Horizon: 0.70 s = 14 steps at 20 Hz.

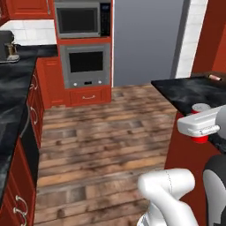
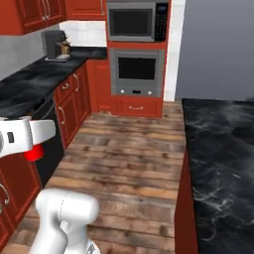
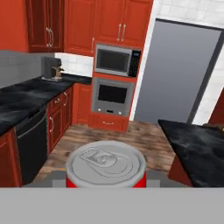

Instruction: Open the fridge, grab two sodas, and place both sodas inside the bowl with ice on the dining counter.

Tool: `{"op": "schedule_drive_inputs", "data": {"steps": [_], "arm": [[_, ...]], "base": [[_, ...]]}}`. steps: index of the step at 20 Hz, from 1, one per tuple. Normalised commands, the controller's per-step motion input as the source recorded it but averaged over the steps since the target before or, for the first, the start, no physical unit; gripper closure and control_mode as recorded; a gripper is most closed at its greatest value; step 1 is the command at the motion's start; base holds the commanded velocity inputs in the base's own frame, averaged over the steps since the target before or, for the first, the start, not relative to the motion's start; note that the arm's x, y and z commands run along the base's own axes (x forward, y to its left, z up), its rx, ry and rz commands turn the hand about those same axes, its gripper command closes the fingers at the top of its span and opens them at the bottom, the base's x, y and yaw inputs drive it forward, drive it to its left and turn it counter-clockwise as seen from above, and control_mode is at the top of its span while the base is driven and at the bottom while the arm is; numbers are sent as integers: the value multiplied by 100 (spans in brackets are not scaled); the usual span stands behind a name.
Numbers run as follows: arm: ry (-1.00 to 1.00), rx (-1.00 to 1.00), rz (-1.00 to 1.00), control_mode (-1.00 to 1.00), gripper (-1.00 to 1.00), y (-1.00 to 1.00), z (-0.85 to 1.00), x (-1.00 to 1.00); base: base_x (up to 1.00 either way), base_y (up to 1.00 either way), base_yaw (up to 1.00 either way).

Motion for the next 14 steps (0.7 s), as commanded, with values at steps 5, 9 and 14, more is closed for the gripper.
{"op": "schedule_drive_inputs", "data": {"steps": [5, 9, 14], "arm": [[0, 0, 0, 100, 100, 0, 0, 0], [0, 0, 0, 100, 100, 0, 0, 0], [0, 0, 0, 100, 100, 0, 0, 0]], "base": [[100, 45, -38], [95, 45, -42], [86, 44, -45]]}}
